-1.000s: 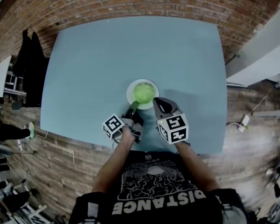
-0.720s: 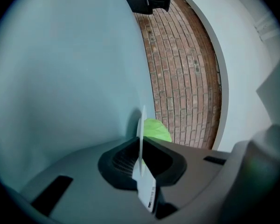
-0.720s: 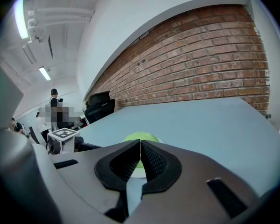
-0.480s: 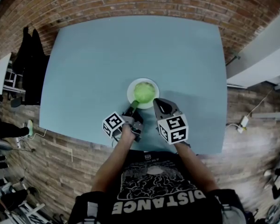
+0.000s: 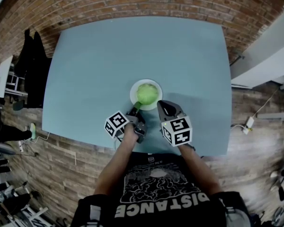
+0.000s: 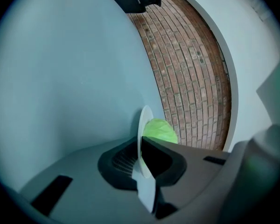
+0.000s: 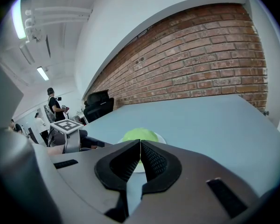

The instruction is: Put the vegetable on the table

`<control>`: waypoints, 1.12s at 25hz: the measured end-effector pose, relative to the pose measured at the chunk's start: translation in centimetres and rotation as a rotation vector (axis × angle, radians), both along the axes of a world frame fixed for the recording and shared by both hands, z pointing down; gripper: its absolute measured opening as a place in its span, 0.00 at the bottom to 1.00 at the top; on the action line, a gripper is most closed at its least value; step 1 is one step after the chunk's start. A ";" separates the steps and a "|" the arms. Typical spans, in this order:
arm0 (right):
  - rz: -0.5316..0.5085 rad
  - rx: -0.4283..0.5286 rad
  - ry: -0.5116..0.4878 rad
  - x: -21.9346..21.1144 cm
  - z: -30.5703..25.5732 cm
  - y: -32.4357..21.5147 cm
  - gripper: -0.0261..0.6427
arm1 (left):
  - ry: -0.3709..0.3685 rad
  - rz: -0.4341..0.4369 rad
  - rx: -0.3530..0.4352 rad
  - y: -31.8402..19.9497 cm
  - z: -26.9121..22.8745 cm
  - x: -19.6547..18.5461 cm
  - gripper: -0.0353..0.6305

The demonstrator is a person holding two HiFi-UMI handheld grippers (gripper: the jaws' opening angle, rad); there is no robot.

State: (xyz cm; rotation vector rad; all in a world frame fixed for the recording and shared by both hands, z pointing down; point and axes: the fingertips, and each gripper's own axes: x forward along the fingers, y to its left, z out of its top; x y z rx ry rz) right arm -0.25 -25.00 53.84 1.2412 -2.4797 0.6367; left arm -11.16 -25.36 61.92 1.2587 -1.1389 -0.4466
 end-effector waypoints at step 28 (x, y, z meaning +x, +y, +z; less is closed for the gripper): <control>-0.002 -0.019 0.005 0.2 0.5 0.5 0.05 | -0.410 0.143 -0.156 -0.2 0.4 -1.3 0.12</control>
